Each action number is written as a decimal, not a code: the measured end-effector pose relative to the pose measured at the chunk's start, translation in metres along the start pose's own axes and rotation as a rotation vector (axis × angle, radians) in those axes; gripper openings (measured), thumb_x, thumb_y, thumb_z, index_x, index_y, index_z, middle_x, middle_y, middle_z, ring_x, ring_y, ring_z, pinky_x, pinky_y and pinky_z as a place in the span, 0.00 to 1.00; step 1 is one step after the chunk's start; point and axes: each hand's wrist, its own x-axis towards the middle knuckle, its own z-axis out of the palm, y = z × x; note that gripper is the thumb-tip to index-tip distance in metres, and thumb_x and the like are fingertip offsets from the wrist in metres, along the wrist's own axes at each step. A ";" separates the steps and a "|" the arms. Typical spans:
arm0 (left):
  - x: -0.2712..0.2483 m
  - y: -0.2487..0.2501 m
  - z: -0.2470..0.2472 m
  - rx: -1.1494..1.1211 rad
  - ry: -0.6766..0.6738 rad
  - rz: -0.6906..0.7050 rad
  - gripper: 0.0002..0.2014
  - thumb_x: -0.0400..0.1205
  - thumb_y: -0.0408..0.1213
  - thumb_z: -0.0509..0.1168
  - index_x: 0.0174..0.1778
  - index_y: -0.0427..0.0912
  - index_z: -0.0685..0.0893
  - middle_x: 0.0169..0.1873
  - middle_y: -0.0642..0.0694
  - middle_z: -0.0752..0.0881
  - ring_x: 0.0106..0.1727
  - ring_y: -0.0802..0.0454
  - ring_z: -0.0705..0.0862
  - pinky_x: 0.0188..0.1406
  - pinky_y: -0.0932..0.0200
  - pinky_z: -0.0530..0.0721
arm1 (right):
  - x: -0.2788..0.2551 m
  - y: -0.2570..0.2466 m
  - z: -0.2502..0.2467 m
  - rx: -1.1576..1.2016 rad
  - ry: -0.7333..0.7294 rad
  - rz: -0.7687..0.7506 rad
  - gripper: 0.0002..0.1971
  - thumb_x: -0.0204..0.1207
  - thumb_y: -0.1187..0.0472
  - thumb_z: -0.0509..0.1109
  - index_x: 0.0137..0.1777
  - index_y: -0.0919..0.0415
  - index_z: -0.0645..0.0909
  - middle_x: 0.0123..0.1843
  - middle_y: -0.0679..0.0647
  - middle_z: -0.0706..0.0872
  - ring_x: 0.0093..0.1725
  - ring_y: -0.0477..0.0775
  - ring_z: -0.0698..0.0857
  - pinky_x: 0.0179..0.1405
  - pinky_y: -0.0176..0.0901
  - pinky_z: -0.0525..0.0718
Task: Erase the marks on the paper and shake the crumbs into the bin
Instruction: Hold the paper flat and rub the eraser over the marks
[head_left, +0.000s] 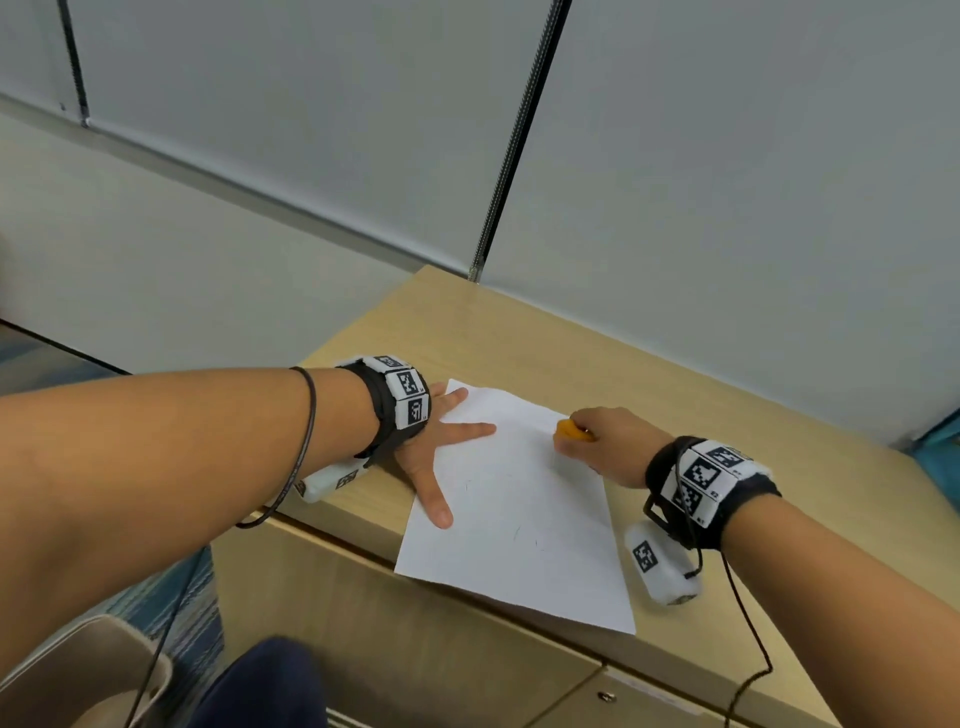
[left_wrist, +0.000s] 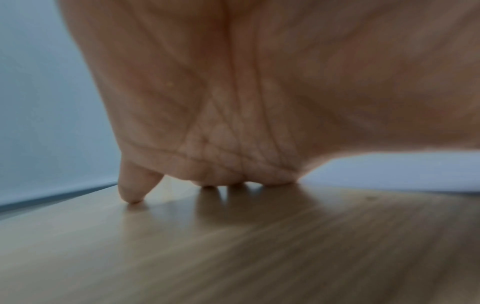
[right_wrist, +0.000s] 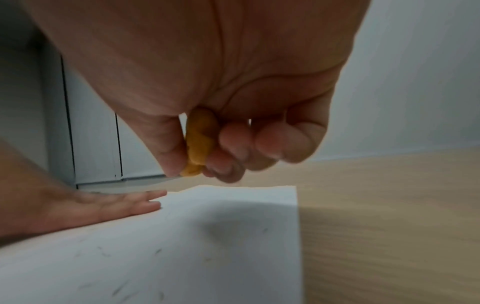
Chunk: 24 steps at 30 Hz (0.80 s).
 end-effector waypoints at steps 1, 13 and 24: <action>-0.001 0.003 0.000 0.001 -0.001 -0.009 0.67 0.54 0.83 0.66 0.78 0.74 0.27 0.84 0.45 0.26 0.85 0.35 0.30 0.79 0.23 0.43 | -0.006 0.004 0.000 -0.033 0.005 0.000 0.19 0.84 0.44 0.62 0.36 0.55 0.70 0.38 0.52 0.80 0.36 0.54 0.76 0.39 0.47 0.74; -0.025 0.021 0.008 0.025 0.122 -0.024 0.51 0.68 0.83 0.47 0.85 0.65 0.44 0.84 0.42 0.52 0.81 0.37 0.60 0.76 0.37 0.66 | -0.027 0.015 0.012 -0.121 -0.078 -0.056 0.16 0.86 0.49 0.59 0.41 0.58 0.68 0.42 0.56 0.72 0.39 0.54 0.68 0.41 0.50 0.68; -0.010 0.005 -0.024 -0.055 0.219 0.286 0.27 0.87 0.52 0.60 0.84 0.57 0.65 0.75 0.48 0.72 0.72 0.48 0.73 0.67 0.57 0.69 | -0.030 -0.023 0.020 -0.188 -0.057 -0.190 0.18 0.87 0.47 0.57 0.38 0.58 0.69 0.45 0.53 0.77 0.42 0.58 0.78 0.46 0.54 0.77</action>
